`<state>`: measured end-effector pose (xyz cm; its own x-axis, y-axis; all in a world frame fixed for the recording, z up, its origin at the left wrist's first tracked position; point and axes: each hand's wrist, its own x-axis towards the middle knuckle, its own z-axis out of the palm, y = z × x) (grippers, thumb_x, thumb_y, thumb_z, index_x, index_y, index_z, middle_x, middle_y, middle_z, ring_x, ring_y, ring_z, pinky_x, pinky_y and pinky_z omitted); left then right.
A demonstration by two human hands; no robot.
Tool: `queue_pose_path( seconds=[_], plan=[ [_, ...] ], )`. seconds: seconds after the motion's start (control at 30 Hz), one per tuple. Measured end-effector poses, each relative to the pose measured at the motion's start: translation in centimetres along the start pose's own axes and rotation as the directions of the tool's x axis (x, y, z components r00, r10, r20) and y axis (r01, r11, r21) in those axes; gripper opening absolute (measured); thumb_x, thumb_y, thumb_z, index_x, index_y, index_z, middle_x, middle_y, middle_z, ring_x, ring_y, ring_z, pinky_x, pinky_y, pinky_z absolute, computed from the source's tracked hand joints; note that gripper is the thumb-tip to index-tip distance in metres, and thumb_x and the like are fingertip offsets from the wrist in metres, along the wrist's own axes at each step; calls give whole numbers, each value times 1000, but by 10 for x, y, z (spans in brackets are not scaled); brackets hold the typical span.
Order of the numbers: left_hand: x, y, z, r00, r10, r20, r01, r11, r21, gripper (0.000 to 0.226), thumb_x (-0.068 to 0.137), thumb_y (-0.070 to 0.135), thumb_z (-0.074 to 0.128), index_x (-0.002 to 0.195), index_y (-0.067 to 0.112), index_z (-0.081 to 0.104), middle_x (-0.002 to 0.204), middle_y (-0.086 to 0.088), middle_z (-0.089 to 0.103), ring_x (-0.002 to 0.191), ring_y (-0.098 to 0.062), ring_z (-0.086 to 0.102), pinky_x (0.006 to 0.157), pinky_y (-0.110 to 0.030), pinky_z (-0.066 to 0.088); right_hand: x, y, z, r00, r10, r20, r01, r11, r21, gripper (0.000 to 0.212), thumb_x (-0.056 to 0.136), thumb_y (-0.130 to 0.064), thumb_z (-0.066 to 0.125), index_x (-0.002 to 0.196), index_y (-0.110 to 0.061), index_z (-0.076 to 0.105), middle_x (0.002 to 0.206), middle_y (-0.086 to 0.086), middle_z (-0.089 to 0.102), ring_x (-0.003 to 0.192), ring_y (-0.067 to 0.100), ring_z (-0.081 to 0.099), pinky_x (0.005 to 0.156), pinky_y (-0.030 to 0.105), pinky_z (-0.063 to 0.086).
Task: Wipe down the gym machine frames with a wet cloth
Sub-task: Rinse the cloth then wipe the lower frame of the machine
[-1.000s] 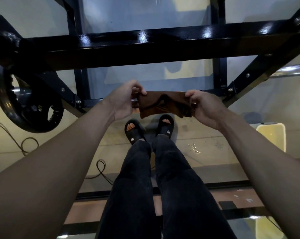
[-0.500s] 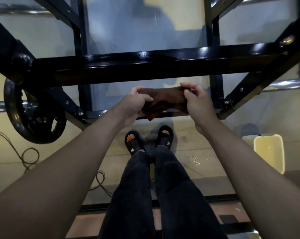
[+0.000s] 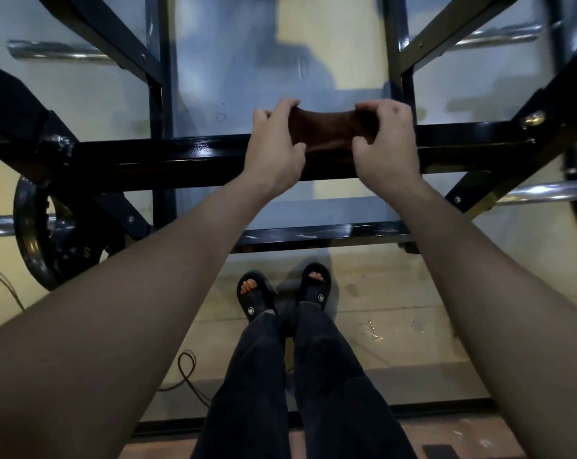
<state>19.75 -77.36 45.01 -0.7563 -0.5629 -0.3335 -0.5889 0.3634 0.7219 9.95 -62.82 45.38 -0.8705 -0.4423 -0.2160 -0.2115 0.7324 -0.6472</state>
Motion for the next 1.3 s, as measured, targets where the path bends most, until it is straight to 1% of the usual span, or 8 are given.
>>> queue_pose_path(
  seconds=[0.1,0.2,0.3,0.43,0.57,0.73,1.03,1.3],
  plan=[
    [8,-6,9,1000,10,-11,-9,996,87,63,96,16,62,154,23,39,141,-12,41,129,-29,48,112,-27,32,6,-3,11,999,5,-51,-18,968,-251,44,95,-10,53,135,-24,65,162,4,35,148,25,32,123,45,21],
    [17,-11,10,997,-73,-31,78,967,242,61,95,34,64,151,33,41,143,-7,51,134,-33,41,112,-43,32,16,-17,34,967,-180,-179,164,981,-99,34,100,-20,49,126,-19,70,142,1,58,132,20,53,114,41,36],
    [15,-19,1,999,-36,-36,46,941,335,56,92,49,61,145,43,46,136,-1,53,129,-30,36,103,-45,28,21,-20,64,950,-312,8,307,930,-204,37,108,-35,36,114,-20,70,117,-2,69,115,22,61,107,37,37],
    [10,-30,-7,987,-46,153,-30,887,460,94,78,57,72,156,46,21,155,4,32,144,-26,20,117,-46,12,20,13,61,906,-374,200,422,746,-516,60,107,-58,21,147,-26,51,150,-4,54,141,18,44,128,43,12],
    [17,-32,-5,988,-13,154,-92,747,659,86,87,52,71,155,24,29,148,-1,43,144,-27,32,124,-52,2,30,42,18,959,-240,149,279,729,-626,77,102,-74,10,152,-28,46,162,4,34,153,26,23,128,52,1],
    [22,-33,8,995,26,99,-84,762,642,70,83,54,74,139,21,46,137,-5,46,129,-31,40,110,-42,30,30,15,28,999,1,35,22,771,-637,83,95,-83,12,153,-33,43,152,13,34,144,39,24,121,55,8],
    [30,-34,11,996,42,78,-87,658,748,69,81,62,72,131,21,50,131,-6,47,127,-32,38,108,-47,25,19,37,37,951,-268,153,305,745,-593,59,105,-64,21,153,-36,39,149,3,46,147,31,31,124,55,13],
    [30,-20,27,994,4,110,-94,546,833,82,80,64,71,136,14,38,131,-13,42,125,-33,39,109,-48,25,37,103,-17,960,65,-271,-199,840,-505,52,102,-61,29,146,-40,48,160,-1,39,156,27,16,125,58,3]
  ],
)
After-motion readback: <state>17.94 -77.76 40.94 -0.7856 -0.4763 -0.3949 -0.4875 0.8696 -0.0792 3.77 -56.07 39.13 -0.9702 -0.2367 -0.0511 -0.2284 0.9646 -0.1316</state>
